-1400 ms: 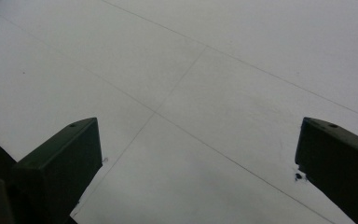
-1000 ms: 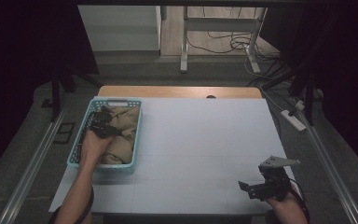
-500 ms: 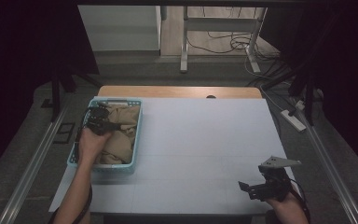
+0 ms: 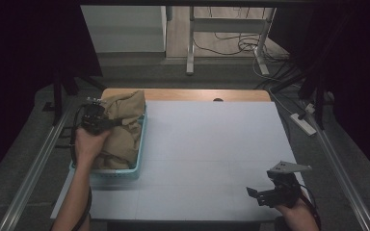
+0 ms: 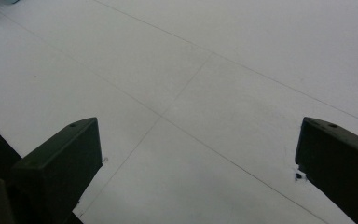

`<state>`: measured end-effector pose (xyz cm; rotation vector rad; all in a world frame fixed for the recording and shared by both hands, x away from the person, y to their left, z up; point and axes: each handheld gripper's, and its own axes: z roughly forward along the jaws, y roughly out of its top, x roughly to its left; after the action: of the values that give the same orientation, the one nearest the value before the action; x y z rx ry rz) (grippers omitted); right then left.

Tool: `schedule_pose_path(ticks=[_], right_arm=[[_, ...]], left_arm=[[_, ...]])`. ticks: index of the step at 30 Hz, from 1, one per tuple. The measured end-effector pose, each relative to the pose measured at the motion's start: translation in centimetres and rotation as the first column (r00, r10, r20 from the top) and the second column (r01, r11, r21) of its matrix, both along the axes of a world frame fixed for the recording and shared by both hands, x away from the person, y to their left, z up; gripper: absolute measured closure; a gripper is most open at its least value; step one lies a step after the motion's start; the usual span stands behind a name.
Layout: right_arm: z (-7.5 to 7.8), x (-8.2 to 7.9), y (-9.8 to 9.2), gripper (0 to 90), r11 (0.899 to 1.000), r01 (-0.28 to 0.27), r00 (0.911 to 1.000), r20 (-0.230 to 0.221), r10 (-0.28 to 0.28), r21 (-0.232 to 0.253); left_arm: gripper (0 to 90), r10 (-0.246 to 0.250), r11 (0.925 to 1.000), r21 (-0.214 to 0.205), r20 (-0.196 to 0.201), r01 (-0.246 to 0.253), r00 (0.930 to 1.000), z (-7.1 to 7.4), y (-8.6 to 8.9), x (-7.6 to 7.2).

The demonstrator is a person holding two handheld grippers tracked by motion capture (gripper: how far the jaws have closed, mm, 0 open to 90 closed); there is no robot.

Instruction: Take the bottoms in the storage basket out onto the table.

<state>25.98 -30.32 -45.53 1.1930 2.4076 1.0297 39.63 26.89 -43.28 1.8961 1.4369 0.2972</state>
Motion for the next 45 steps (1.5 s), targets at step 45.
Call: schedule_pose_path(ticks=[45], right_arm=[[0.0,0.0,0.0,0.6,1.000,-0.003,1.0000,0.000,0.003,0.002]], left_arm=[[68.1,-0.232,0.9709,-0.022,0.160,0.239,0.9595,7.6,-6.9,-2.6]])
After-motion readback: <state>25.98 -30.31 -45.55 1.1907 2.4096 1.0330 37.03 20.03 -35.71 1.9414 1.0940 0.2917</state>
